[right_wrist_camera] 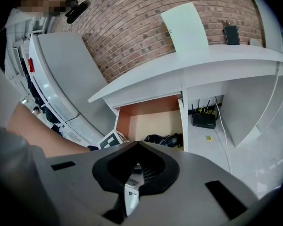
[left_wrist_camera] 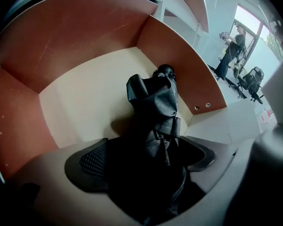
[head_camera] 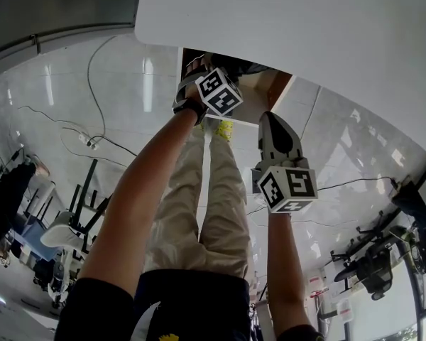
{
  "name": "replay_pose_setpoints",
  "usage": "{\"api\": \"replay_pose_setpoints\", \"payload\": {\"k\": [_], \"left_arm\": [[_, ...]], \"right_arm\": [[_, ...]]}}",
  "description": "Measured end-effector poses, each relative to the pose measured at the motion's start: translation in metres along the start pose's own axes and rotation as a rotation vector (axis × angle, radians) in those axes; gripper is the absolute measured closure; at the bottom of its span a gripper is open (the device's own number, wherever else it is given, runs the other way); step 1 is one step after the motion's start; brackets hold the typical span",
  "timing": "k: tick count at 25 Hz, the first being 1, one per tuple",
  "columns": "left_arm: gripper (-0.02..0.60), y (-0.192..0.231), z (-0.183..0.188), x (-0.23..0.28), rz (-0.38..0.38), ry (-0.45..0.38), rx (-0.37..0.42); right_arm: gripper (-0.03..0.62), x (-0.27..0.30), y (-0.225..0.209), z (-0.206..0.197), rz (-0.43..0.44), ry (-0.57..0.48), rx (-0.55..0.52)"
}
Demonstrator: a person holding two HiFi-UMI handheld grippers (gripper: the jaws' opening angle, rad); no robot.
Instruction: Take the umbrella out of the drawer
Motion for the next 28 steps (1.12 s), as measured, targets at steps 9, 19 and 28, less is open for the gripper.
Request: {"api": "replay_pose_setpoints", "payload": {"k": [9, 19, 28], "left_arm": [[0.107, -0.005, -0.009, 0.009, 0.016, 0.052, 0.040], [0.107, -0.007, -0.011, 0.011, 0.020, 0.062, 0.057], [0.115, -0.004, -0.011, 0.011, 0.060, 0.076, 0.087]], "right_arm": [[0.571, -0.004, -0.003, -0.002, -0.011, -0.007, 0.010], [0.571, -0.006, -0.004, -0.006, -0.015, -0.016, 0.020], [0.571, -0.009, -0.004, -0.012, -0.028, -0.012, 0.024]]}}
Point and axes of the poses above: the fingertips, and each gripper's own axes: x forward along the fingers, y to its left, z out of its top, the point moved 6 cm from there along -x, backward along the fingers, and after that the axes turned 15 degrees about z, right-handed, at the moved point
